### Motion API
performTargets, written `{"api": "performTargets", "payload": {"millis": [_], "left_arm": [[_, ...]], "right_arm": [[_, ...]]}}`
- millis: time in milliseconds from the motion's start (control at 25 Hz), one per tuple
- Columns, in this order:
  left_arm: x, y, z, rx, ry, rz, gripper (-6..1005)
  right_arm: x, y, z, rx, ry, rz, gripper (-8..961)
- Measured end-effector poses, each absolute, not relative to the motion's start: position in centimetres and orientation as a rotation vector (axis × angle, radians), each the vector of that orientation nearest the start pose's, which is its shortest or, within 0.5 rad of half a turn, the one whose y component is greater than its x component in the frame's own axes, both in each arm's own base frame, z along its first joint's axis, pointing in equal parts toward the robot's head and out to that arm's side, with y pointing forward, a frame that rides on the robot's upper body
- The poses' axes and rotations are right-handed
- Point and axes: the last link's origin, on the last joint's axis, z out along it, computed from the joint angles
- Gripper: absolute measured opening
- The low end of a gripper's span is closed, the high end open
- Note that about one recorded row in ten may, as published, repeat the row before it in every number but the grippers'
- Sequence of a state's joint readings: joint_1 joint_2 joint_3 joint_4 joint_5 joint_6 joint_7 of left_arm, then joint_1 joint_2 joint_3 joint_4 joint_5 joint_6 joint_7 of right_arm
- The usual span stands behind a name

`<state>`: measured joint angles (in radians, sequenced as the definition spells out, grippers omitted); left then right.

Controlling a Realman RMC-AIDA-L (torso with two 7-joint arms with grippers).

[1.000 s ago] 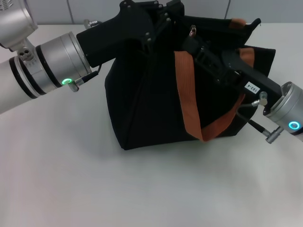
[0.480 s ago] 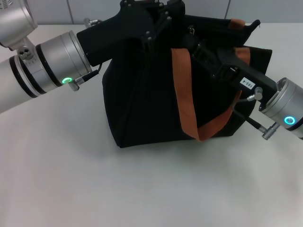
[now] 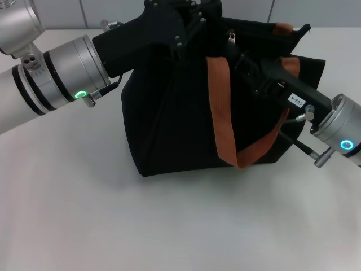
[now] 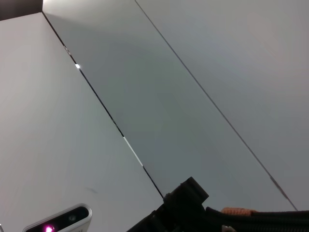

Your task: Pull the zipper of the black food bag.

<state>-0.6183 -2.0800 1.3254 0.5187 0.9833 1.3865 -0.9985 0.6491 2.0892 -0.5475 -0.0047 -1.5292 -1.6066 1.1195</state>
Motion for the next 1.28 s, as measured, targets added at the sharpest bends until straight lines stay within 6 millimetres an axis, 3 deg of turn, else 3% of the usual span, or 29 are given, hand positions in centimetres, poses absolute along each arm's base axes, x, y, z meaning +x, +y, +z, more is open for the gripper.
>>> {"api": "performTargets", "payload": {"millis": [1280], "left_arm": [[-15.8,36.3,-2.3,-2.433,-0.196,-1.293,35]], "right_arm": [[25.5,31.3,-2.3,-2.062,0.980,1.528,-3]]}}
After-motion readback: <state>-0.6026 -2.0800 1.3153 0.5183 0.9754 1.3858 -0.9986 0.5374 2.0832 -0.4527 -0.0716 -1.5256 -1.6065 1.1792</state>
